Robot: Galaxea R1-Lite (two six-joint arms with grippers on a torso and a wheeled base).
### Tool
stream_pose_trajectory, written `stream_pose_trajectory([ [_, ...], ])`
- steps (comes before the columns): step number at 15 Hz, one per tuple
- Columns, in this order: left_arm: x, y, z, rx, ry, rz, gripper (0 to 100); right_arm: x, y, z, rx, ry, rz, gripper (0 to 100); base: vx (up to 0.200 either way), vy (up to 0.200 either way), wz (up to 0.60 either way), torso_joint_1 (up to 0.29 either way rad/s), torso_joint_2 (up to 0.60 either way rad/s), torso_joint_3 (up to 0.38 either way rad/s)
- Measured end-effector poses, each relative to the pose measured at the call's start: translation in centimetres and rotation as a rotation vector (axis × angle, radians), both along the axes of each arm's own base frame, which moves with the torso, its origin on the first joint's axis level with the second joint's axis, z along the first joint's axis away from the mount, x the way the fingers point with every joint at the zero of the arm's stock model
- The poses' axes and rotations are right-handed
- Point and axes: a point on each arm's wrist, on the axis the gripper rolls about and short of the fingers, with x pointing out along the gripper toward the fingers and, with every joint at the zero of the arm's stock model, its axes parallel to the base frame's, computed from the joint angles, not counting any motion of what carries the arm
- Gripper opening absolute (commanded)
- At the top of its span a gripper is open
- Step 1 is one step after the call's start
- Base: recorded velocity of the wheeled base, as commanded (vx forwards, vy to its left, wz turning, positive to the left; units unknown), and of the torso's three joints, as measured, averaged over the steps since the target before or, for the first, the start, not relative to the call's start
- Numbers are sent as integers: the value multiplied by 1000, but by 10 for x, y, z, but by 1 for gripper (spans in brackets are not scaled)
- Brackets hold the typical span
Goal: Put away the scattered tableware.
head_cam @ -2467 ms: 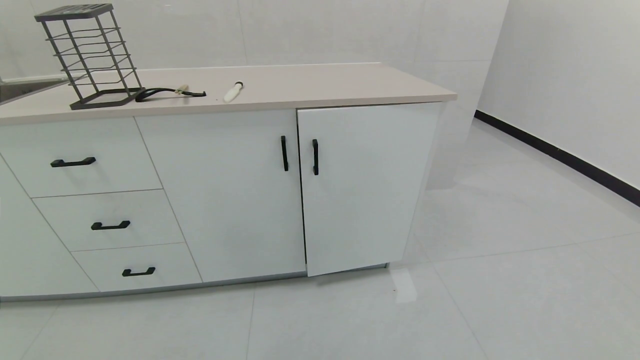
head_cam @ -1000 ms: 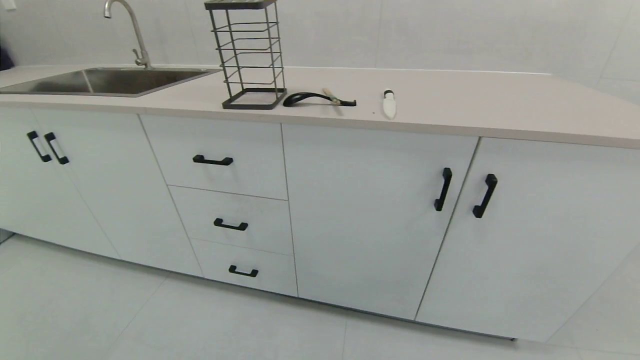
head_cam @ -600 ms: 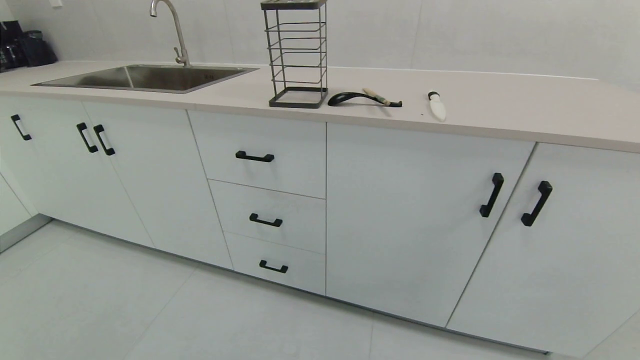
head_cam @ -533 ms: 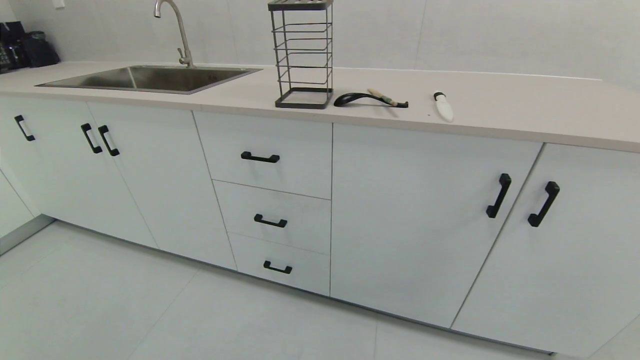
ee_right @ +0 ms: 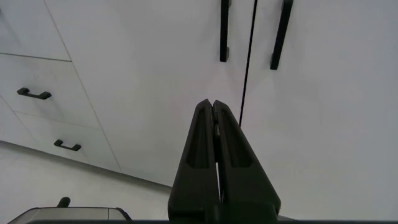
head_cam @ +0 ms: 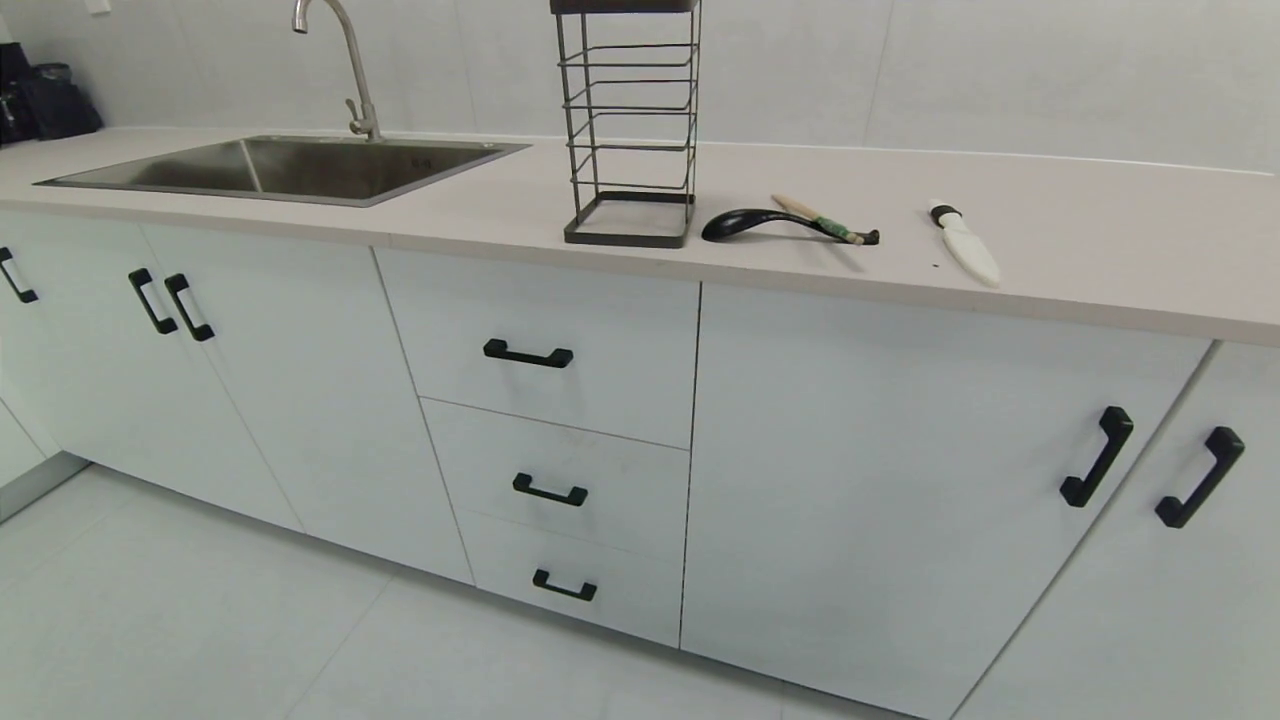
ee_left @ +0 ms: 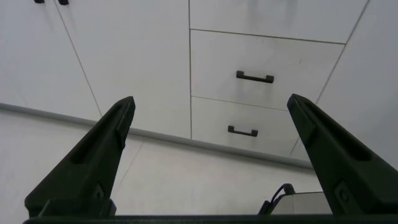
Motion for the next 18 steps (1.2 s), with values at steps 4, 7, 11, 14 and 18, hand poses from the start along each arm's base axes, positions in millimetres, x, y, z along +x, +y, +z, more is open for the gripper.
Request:
stream_pose_trajectory([
  [4, 0, 0, 0, 0, 0, 5, 100, 0, 0, 0, 0, 0, 0, 0, 0, 150, 0, 4, 2, 2],
  [7, 0, 0, 0, -1, 1, 1, 100, 0, 0, 0, 0, 0, -1, 0, 0, 0, 0, 0, 0, 0],
  [11, 0, 0, 0, 4, 0, -2, 100, 0, 0, 0, 0, 0, 0, 0, 0, 0, 0, 0, 0, 0],
  [14, 0, 0, 0, 26, -3, -22, 100, 0, 0, 0, 0, 0, 0, 0, 0, 0, 0, 0, 0, 0],
  [18, -11, -2, 44, 50, -239, -45, 100, 0, 0, 0, 0, 0, 0, 0, 0, 0, 0, 0, 0, 0],
])
